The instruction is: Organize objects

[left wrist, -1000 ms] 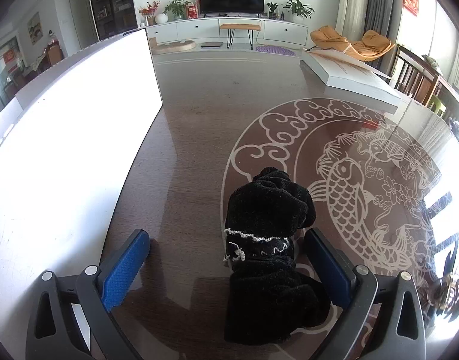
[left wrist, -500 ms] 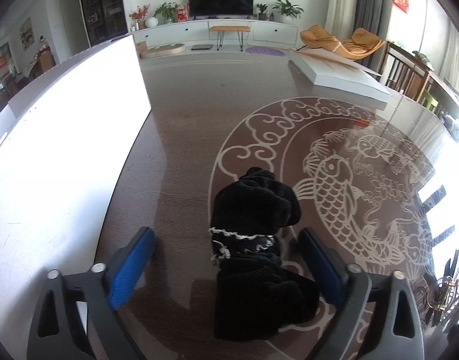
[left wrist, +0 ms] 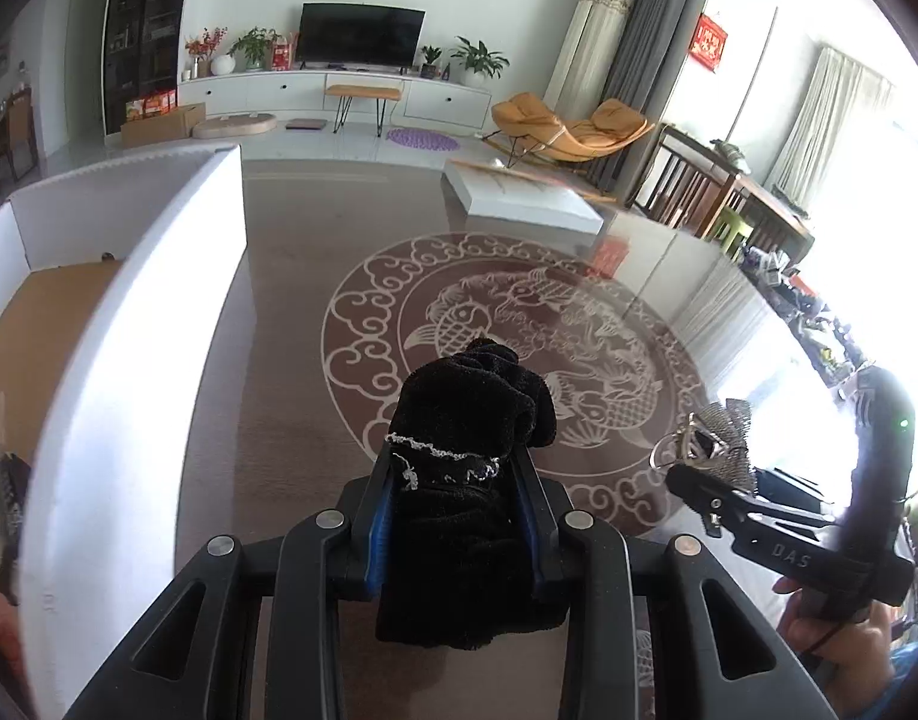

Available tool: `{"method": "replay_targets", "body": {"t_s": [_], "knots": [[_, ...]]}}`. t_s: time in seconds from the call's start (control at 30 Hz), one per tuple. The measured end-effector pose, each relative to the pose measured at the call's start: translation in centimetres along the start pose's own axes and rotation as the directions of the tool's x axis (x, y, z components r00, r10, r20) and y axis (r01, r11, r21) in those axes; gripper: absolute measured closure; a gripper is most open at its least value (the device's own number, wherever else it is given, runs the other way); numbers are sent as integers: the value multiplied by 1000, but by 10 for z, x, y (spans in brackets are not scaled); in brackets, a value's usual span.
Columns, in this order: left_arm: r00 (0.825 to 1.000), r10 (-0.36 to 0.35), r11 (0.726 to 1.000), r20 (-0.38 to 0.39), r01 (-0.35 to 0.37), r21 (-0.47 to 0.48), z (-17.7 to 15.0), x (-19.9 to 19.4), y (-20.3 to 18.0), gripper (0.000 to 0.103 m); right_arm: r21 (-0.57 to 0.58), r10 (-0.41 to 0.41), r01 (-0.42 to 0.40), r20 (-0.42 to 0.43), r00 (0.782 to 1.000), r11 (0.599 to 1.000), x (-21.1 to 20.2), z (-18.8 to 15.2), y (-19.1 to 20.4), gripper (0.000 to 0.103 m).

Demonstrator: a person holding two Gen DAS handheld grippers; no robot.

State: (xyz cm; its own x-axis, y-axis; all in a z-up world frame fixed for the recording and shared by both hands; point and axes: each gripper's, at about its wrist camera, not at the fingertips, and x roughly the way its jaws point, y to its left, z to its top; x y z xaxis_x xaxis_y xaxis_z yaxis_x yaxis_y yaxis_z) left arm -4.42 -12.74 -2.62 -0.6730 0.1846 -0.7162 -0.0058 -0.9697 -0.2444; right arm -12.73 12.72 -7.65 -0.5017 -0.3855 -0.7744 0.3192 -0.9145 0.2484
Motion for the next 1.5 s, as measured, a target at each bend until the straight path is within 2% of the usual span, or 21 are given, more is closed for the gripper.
{"method": "replay_targets", "body": {"t_s": [0.07,0.13,0.2,0.27,0.33,0.37,0.47,0.57,0.6,0.63,0.7,0.73,0.8,0.83,0.87,0.9,0.97,1.07,1.17,1.27,1.5], "knots": [[999,-25,1000,30,26,-12,7,-38,10,70,-4,50,-50,19,999,999,-19,5,20,50],[998,-9,1000,70,10,-19,14,-76,27,70,-27,124,-123,38,992,992,-40,14,52,50],[993,71,997,93,-70,-23,14,-107,52,70,-74,224,-221,39,974,972,-57,25,95,50],[983,163,986,79,-159,-49,11,-129,85,70,-132,330,-326,11,944,936,-69,33,145,50],[965,259,964,39,-256,-79,3,-136,121,70,-183,421,-423,-53,906,887,-69,32,199,50],[948,318,944,8,-316,-92,-2,-137,139,69,-206,453,-464,-98,886,862,-67,30,225,50],[899,430,888,-82,-437,-144,-22,-136,189,68,-255,489,-538,-234,841,803,-51,13,293,50],[856,495,840,-150,-515,-172,-40,-136,217,64,-328,435,-556,-374,819,763,-26,-9,347,45],[852,498,832,-162,-522,-187,-45,-139,222,56,-338,416,-553,-400,817,762,-18,-16,356,41],[852,496,829,-165,-522,-202,-46,-140,225,43,-336,406,-552,-416,814,763,-12,-20,362,40],[846,517,818,-135,-534,-212,-48,-152,225,22,-321,400,-543,-415,817,776,-9,-19,361,38],[828,549,803,-110,-559,-207,-46,-159,222,15,-321,395,-530,-400,827,785,-11,-16,358,36],[778,623,753,-80,-624,-210,-38,-174,216,12,-338,368,-484,-352,860,807,-22,-8,349,23],[755,651,727,-80,-651,-220,-33,-181,213,8,-347,353,-461,-331,875,817,-27,-3,346,21],[740,668,710,-80,-666,-229,-27,-187,210,6,-355,340,-442,-314,886,824,-33,2,343,18],[734,675,705,-74,-671,-230,-24,-193,206,3,-362,326,-423,-300,896,831,-36,8,339,15],[731,678,701,-75,-674,-234,-20,-199,198,0,-377,294,-384,-275,915,843,-45,15,337,11],[723,674,694,-148,-689,-208,-24,-194,190,0,-408,252,-337,-248,935,849,-48,25,342,10],[755,631,721,-178,-656,-225,-32,-190,190,0,-441,209,-298,-240,948,847,-46,23,348,10],[775,608,725,-173,-630,-279,-38,-194,192,0,-469,184,-280,-239,953,838,-51,17,350,10],[772,619,717,-145,-631,-295,-35,-199,190,0,-473,172,-271,-243,955,838,-43,11,353,10]]}}
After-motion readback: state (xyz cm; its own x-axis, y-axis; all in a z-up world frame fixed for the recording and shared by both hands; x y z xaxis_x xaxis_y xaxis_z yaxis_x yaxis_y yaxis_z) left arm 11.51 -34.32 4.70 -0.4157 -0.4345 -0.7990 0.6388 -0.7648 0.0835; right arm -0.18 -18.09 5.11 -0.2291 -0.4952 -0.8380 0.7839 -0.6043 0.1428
